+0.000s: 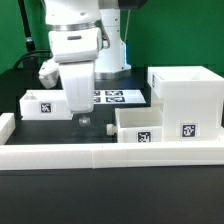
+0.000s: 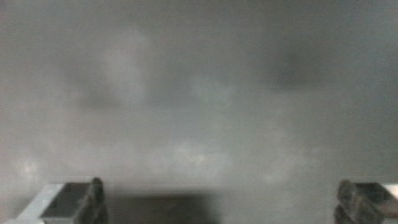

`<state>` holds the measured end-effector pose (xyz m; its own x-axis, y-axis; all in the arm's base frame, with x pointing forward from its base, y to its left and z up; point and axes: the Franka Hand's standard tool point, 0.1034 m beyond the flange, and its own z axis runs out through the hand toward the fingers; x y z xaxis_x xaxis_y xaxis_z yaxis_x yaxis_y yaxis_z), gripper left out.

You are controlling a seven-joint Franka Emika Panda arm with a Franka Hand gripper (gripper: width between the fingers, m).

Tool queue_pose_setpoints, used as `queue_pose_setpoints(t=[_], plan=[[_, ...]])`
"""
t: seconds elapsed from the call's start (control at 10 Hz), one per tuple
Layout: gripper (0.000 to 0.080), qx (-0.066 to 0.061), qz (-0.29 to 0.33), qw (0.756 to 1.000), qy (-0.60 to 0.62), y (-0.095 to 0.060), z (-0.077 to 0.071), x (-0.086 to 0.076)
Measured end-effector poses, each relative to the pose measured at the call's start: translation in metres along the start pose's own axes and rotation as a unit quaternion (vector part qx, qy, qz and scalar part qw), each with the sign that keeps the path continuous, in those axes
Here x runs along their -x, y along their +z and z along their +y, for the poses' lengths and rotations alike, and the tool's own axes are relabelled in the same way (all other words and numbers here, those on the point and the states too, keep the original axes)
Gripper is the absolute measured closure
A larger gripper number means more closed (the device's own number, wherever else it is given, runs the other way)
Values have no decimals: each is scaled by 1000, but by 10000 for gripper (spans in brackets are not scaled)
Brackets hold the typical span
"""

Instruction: Assemble drawer

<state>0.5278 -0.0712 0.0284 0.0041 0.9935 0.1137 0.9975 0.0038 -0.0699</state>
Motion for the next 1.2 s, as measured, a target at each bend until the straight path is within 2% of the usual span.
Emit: queue_pose_setpoints(t=[0.1,0.3,1.2], plan=[[150,-2,16,1000,7,3,-2,0],[150,-5,24,1000,20,7,-1,-22],[150,-15,31,996,87,11,3,-84]])
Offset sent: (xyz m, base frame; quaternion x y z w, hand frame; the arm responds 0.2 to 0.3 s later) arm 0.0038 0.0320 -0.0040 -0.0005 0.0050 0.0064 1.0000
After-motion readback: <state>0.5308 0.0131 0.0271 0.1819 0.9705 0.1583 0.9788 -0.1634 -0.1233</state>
